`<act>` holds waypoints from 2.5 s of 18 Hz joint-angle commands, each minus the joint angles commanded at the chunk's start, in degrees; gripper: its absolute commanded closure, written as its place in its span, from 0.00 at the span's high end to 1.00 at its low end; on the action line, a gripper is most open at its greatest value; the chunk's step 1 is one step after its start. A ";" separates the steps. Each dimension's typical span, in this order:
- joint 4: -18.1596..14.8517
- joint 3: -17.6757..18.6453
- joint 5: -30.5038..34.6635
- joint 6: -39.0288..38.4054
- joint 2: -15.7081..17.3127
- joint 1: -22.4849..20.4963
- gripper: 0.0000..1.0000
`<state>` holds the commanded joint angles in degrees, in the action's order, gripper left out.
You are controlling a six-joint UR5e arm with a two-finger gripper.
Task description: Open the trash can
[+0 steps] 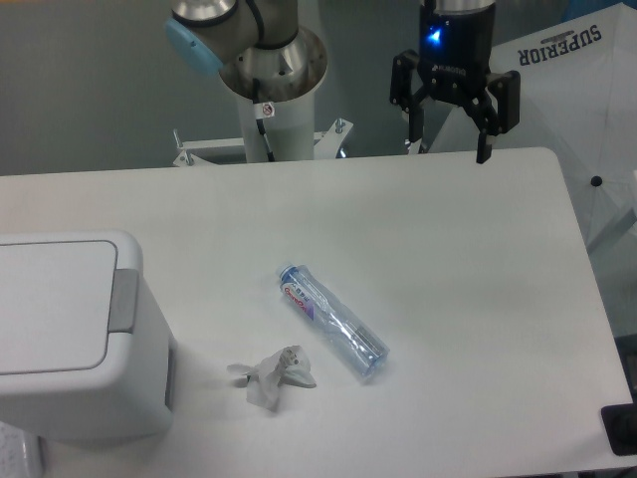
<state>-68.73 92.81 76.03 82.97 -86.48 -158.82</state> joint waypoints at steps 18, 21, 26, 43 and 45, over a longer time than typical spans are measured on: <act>2.71 -0.44 -6.42 -31.70 0.26 3.68 1.00; 4.57 -0.44 -6.42 -39.87 -0.18 7.19 1.00; 6.24 -1.05 -6.50 -48.67 -2.19 12.65 1.00; 20.13 -3.78 -6.33 -80.04 -12.12 27.50 1.00; 20.13 -3.78 -6.76 -81.73 -12.39 28.21 1.00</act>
<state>-48.60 89.03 69.26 1.23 -98.88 -130.61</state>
